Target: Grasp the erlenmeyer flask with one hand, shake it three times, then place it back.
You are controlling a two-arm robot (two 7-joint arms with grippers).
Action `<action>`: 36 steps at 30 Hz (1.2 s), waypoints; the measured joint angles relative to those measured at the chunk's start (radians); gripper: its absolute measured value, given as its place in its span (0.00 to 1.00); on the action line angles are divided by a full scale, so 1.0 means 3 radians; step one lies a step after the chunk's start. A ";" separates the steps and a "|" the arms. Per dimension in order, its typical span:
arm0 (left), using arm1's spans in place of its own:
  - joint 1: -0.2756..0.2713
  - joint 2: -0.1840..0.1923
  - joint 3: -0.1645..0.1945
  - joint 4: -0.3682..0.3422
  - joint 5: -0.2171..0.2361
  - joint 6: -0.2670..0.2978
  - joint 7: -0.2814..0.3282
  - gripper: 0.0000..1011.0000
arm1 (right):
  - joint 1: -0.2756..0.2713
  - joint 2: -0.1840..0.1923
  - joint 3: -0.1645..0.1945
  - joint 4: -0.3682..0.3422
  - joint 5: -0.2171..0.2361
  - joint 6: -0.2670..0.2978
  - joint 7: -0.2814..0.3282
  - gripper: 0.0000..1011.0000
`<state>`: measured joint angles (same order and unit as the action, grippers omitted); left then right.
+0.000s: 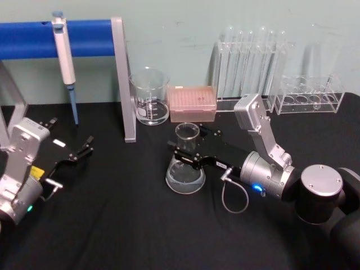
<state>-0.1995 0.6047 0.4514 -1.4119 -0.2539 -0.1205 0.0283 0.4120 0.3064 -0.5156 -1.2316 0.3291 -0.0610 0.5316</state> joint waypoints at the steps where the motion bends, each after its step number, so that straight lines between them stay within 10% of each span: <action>1: 0.0000 0.0000 0.0000 0.0000 0.0000 0.0000 0.0000 0.99 | 0.0000 0.0000 0.0000 0.0000 0.0000 0.0000 0.0000 0.67; 8: 0.0000 0.0000 0.0000 0.0000 0.0000 0.0000 0.0000 0.99 | 0.0000 0.0002 0.0000 -0.0001 0.0004 0.0002 0.0004 0.45; 21: 0.0000 0.0000 0.0000 0.0000 0.0000 0.0000 0.0000 0.99 | -0.0030 0.0009 0.0043 -0.0063 0.0049 0.0039 0.0015 0.45; 36: 0.0000 0.0000 0.0000 0.0000 0.0000 0.0000 0.0000 0.99 | -0.0113 0.0156 0.0175 -0.0651 0.0178 0.0333 -0.0104 0.45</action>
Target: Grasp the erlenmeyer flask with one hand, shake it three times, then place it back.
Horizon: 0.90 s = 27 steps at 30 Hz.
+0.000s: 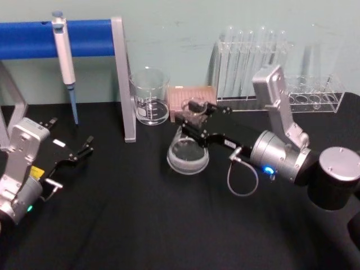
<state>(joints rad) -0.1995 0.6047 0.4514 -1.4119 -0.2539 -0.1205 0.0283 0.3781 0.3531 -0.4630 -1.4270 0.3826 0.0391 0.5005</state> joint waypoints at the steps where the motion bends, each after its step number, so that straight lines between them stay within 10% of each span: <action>1: 0.0000 0.0000 0.0000 0.0000 0.0000 0.0000 0.0000 0.99 | 0.0000 0.0021 0.0011 -0.0064 0.0009 0.0029 -0.0013 0.45; 27: 0.0000 0.0000 0.0000 0.0000 0.0000 0.0000 0.0000 0.99 | 0.0062 0.0160 0.0061 -0.0417 0.0129 0.0163 -0.0103 0.45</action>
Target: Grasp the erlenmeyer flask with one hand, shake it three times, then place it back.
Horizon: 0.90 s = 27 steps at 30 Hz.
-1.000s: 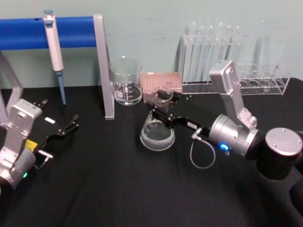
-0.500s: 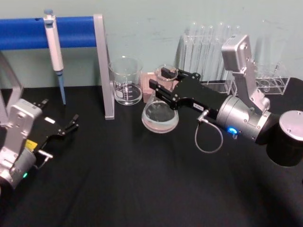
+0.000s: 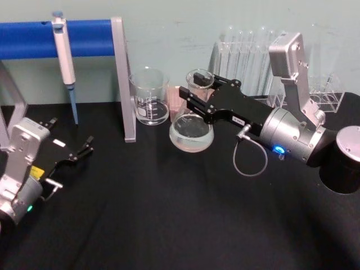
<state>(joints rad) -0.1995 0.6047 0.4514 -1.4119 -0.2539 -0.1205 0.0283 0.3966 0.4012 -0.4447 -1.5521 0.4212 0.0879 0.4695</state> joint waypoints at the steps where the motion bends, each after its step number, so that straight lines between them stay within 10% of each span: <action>1: 0.0000 0.0000 0.0000 0.0000 0.0000 0.0000 0.0000 0.99 | 0.0000 0.0001 -0.0001 0.0000 0.0002 0.0001 -0.0002 0.45; 13: 0.0000 0.0000 0.0000 0.0000 0.0000 0.0000 0.0000 0.99 | 0.0002 0.0004 -0.0030 0.0021 0.0046 -0.0006 0.0026 0.45; 27: 0.0000 0.0000 0.0000 0.0000 0.0000 0.0000 0.0000 0.99 | 0.0021 0.0139 -0.0242 -0.0047 0.0251 -0.0187 0.0530 0.45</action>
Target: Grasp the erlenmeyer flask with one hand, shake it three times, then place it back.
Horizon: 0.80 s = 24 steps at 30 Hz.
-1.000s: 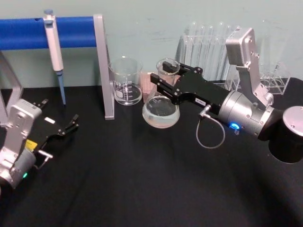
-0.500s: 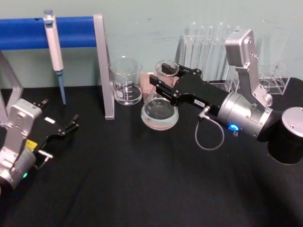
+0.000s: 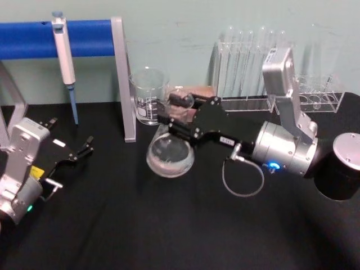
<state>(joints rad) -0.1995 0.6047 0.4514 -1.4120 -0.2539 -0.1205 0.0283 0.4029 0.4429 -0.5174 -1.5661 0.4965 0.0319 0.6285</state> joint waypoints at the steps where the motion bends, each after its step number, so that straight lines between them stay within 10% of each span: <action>1: 0.0000 0.0000 0.0000 0.0000 0.0000 0.0000 0.0000 0.99 | 0.0000 0.0009 -0.0014 -0.0006 0.0013 -0.0009 0.0031 0.45; 24: 0.0000 0.0000 0.0000 0.0000 0.0000 0.0000 0.0000 0.99 | 0.0159 0.0267 -0.0426 -0.0044 0.0348 -0.0303 0.0997 0.45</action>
<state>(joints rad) -0.1995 0.6047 0.4514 -1.4120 -0.2539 -0.1205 0.0282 0.4507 0.5230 -0.6451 -1.5793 0.6010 -0.0590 0.9277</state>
